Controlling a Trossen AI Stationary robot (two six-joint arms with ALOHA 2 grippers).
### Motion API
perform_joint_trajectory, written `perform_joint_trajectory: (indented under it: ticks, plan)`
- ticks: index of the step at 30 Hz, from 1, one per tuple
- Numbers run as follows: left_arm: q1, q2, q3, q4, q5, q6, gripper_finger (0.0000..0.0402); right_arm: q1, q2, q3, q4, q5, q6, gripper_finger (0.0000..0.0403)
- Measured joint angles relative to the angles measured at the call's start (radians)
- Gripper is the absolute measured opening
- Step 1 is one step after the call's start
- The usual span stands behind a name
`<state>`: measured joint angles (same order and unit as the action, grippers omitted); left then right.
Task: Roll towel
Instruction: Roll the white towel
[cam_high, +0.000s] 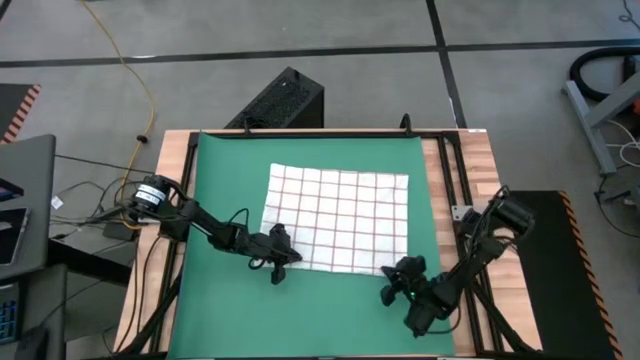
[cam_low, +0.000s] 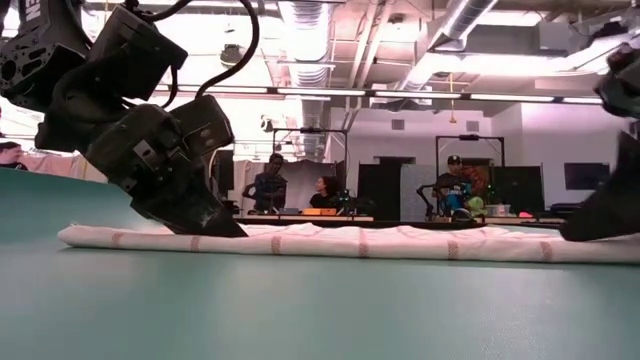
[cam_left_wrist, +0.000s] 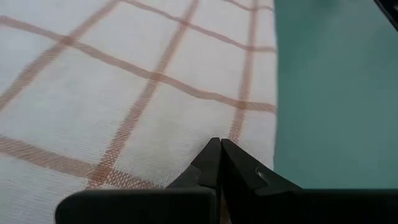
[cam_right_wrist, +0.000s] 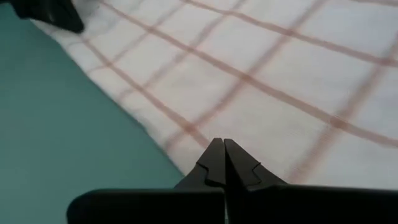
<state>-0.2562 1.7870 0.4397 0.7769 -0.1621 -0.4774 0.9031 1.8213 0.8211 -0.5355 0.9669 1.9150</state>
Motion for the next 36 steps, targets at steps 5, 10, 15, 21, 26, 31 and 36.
perform_joint_trajectory:
  ticks: [5,10,15,21,26,31,36]
  plan:
    - [0.0,0.0,0.0,-0.001,-0.041,-0.032,0.0,0.03,0.037,0.002,-0.008,-0.041,0.025,0.0009]
    - [0.001,-0.006,0.0,-0.005,-0.041,-0.078,0.0,0.061,0.078,0.002,-0.007,-0.037,0.028,0.001]
    - [-0.002,-0.098,-0.001,-0.134,0.147,-0.116,0.0,0.065,0.078,0.002,-0.011,-0.045,0.018,0.001]
    - [-0.005,-0.315,-0.004,-0.317,0.06,-0.182,0.0,0.071,0.077,0.002,-0.014,-0.046,-0.026,0.001]
    - [-0.024,-0.352,0.065,-0.145,-0.151,-0.147,0.0,0.064,0.077,0.001,-0.013,-0.03,-0.053,0.001]
    - [-0.031,-0.165,0.242,-0.109,-0.121,-0.05,0.0,0.065,0.078,0.001,-0.009,-0.028,-0.072,0.001]
    - [-0.047,0.062,0.428,-0.102,-0.034,-0.002,0.0,0.066,0.078,0.001,-0.01,-0.024,-0.073,0.001]
